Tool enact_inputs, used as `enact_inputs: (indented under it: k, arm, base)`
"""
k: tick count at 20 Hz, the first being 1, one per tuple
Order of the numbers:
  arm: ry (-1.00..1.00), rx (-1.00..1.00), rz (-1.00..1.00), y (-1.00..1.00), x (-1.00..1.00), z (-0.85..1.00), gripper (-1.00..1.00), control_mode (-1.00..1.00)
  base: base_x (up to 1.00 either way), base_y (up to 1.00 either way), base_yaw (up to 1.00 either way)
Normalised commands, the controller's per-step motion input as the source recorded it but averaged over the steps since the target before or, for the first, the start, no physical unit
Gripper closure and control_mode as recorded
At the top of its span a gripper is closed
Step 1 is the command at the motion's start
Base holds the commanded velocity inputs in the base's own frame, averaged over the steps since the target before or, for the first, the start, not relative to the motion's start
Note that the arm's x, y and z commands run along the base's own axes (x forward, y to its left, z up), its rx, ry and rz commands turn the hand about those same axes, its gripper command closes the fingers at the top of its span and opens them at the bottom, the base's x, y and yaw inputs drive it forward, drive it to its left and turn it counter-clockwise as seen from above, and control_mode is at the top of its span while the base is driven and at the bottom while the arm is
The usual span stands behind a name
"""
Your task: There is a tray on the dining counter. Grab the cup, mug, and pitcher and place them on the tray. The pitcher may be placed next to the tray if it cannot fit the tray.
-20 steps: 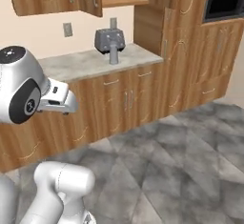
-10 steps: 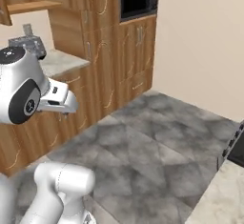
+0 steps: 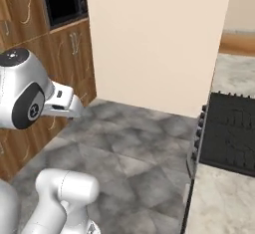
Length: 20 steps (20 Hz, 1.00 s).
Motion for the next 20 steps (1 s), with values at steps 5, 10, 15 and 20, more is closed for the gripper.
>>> enact_inputs:
  k: [5,10,15,20]
  arm:
    - [0.0,0.0,0.0,0.0,0.0,0.0,-1.0,1.0]
    - [0.0,0.0,0.0,0.0,0.0,0.0,-1.0,1.0]
    - [0.0,0.0,0.0,0.0,0.0,0.0,-1.0,1.0]
    - [0.0,0.0,0.0,0.0,0.0,0.0,-1.0,1.0]
  base:
    - [0.68,0.44,-0.47]
    - [0.98,0.14,-0.11]
    - [1.0,0.02,-0.06]
    - [0.99,0.0,-0.03]
